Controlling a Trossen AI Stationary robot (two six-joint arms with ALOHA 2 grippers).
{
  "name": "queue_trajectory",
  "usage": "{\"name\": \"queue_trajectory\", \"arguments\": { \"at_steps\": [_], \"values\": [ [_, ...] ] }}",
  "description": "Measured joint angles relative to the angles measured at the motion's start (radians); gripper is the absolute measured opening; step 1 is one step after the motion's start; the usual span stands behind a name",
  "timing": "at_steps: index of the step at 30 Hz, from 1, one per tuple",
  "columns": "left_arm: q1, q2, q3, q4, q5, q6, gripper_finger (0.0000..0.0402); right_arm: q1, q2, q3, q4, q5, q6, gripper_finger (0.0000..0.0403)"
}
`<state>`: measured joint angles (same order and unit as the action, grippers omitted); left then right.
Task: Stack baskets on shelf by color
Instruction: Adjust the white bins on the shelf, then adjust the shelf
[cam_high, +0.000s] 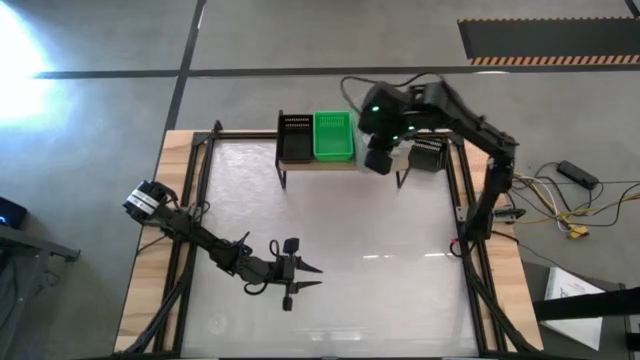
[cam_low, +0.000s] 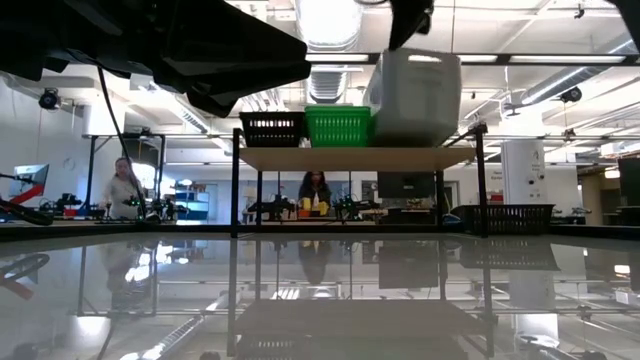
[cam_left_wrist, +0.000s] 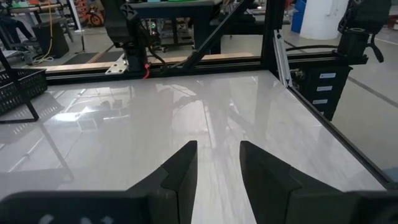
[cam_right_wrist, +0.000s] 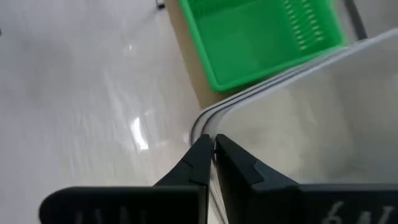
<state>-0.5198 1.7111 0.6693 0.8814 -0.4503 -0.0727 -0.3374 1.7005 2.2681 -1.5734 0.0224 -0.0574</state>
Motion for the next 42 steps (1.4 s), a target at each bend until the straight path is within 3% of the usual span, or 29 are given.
{"name": "queue_trajectory", "arguments": {
  "at_steps": [5,12,19,26,29,36,39,42],
  "values": [
    [0.000,0.000,0.000,0.000,0.000,0.000,0.0105,0.000,-0.080,-0.021,0.001,0.014,0.041,0.0013],
    [0.000,0.000,0.002,0.000,0.000,0.000,0.0105,-0.001,-0.106,-0.138,0.009,0.142,0.065,0.0013],
    [0.000,0.000,0.002,0.000,0.000,0.000,0.0105,0.001,-0.075,-0.280,0.082,0.139,0.024,0.0013],
    [0.000,0.000,0.001,0.000,0.000,0.000,0.0105,-0.001,-0.068,-0.284,0.135,0.136,-0.006,0.0019],
    [0.000,0.000,0.001,0.000,0.000,0.000,0.0105,-0.001,-0.068,-0.256,0.134,0.127,-0.007,0.0047],
    [0.000,0.000,0.001,0.000,0.000,0.000,0.0105,0.011,-0.122,-0.192,0.121,0.128,0.045,0.0152],
    [-0.005,0.000,0.000,0.000,-0.007,0.000,0.0105,0.047,-0.162,-0.195,0.078,0.128,0.123,0.0175],
    [-0.027,-0.015,-0.004,-0.005,-0.085,0.009,0.0105,0.122,-0.224,-0.235,0.037,0.149,0.225,0.0179]
  ]
}}
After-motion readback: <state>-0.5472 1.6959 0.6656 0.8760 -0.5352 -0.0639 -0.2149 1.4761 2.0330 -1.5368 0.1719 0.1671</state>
